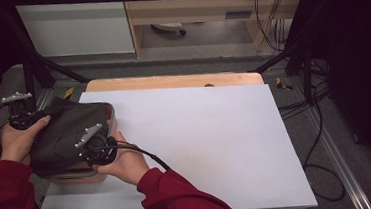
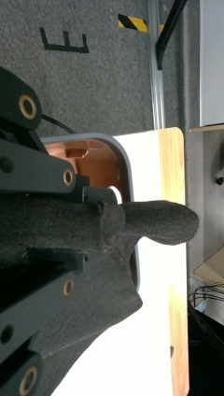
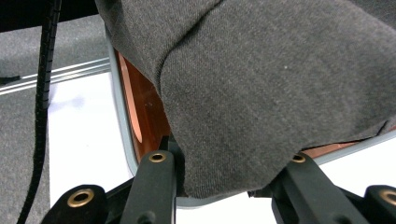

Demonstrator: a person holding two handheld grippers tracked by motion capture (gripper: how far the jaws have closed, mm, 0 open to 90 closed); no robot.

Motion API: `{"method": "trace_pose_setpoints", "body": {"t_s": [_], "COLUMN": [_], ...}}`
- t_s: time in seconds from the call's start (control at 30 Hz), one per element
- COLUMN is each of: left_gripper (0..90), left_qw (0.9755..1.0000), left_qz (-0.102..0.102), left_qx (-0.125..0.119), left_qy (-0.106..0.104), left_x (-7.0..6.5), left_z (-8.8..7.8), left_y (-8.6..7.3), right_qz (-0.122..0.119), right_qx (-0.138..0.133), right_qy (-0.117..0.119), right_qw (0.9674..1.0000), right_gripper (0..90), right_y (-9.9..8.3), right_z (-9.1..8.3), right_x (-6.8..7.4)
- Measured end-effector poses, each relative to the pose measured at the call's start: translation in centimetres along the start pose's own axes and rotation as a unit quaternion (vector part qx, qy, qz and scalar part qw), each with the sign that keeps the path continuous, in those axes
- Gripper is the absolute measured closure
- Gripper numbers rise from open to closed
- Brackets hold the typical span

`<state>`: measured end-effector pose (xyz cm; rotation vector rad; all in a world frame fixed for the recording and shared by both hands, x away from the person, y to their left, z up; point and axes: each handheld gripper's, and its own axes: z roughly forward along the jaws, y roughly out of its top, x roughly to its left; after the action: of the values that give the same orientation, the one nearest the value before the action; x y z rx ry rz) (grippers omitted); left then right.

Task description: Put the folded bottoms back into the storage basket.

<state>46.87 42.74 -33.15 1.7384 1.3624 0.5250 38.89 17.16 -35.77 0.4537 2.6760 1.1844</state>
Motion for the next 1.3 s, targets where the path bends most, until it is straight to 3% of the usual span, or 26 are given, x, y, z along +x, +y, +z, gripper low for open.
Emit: {"method": "trace_pose_setpoints", "body": {"t_s": [1.3], "left_gripper": [76.6], "left_qw": [0.9996], "left_qz": [0.014], "left_qx": [0.02], "left_qy": [0.015], "left_x": [-0.1], "left_z": [1.4], "left_y": [-1.1], "right_qz": [0.012], "right_qx": [0.023], "right_qy": [0.001], "right_qw": [0.9997], "right_gripper": [68.2], "right_y": [-0.7], "right_z": [1.3], "right_x": [-0.1]}}
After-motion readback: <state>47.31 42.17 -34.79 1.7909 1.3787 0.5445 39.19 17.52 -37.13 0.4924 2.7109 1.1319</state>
